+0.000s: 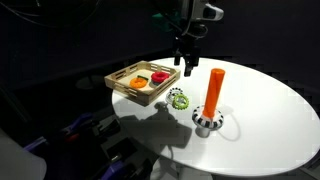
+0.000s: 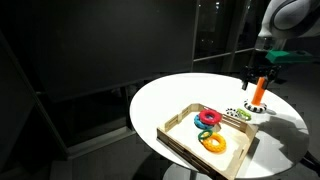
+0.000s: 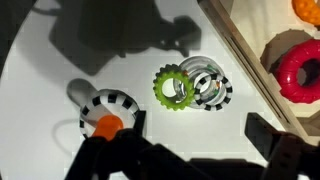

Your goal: Put the light green ring in the box

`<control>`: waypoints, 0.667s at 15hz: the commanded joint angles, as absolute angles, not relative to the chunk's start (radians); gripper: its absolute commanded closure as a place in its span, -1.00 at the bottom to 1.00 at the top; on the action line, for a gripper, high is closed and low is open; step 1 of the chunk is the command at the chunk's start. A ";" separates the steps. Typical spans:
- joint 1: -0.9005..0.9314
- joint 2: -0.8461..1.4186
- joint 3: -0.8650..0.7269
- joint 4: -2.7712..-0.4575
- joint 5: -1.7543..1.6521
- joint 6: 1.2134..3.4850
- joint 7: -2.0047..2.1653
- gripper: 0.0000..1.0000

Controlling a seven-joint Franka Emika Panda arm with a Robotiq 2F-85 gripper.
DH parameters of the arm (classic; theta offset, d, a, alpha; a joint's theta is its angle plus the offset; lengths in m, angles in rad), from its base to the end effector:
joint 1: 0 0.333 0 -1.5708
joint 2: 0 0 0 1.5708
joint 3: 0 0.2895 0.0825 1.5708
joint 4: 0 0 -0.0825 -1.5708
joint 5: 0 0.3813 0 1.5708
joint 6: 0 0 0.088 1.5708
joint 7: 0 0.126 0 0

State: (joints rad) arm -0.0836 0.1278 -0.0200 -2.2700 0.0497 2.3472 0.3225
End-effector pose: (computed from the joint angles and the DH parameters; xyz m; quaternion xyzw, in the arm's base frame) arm 0.5165 -0.0524 0.2546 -0.9730 0.2287 0.0269 0.0132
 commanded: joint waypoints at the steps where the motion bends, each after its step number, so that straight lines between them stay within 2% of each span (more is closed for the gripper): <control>1: -0.067 0.220 -0.034 -2.210 0.093 2.366 0.308 -1.00; 10: -0.038 0.387 -0.040 -2.129 0.093 2.414 0.324 -1.00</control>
State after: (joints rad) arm -0.0592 0.3338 -0.0230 -2.1778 0.0802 2.4097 0.3218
